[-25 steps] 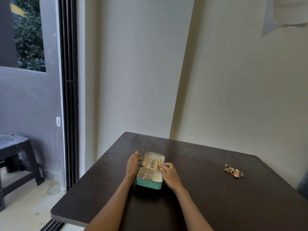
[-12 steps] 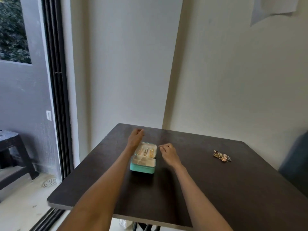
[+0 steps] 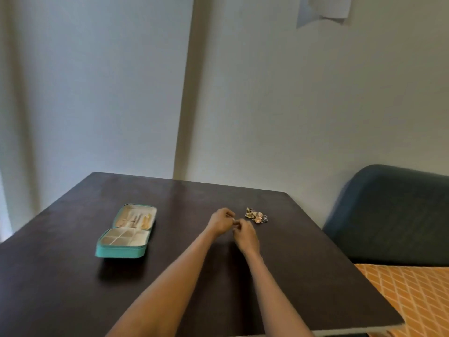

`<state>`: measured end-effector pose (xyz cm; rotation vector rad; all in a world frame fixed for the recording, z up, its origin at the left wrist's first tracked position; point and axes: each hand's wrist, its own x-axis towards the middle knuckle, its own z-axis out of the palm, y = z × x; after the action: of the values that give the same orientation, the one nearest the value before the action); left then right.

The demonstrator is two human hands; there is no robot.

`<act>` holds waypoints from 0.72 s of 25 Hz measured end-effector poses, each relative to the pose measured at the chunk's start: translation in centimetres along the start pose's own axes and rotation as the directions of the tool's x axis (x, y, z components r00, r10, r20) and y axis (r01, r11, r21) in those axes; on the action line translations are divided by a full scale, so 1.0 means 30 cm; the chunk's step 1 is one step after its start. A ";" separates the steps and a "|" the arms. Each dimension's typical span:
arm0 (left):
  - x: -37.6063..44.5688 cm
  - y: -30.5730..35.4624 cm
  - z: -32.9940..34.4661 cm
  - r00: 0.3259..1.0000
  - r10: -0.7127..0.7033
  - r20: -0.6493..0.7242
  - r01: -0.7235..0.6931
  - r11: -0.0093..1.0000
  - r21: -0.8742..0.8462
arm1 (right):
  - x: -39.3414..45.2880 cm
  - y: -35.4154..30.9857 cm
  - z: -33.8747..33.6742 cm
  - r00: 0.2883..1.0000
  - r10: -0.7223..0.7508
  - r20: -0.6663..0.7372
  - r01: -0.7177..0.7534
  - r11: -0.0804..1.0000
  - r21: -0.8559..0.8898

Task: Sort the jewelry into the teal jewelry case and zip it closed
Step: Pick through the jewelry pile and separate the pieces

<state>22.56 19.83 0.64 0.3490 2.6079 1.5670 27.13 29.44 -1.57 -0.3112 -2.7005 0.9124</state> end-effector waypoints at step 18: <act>0.217 -0.040 0.260 0.979 0.167 -0.117 -0.160 0.985 0.070 | 0.253 0.246 -0.043 0.932 0.224 -0.284 -0.163 0.961 0.224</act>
<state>17.49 27.52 -3.79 0.4992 2.7896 1.6088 21.27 38.10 -3.72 -0.6317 -2.3030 1.0770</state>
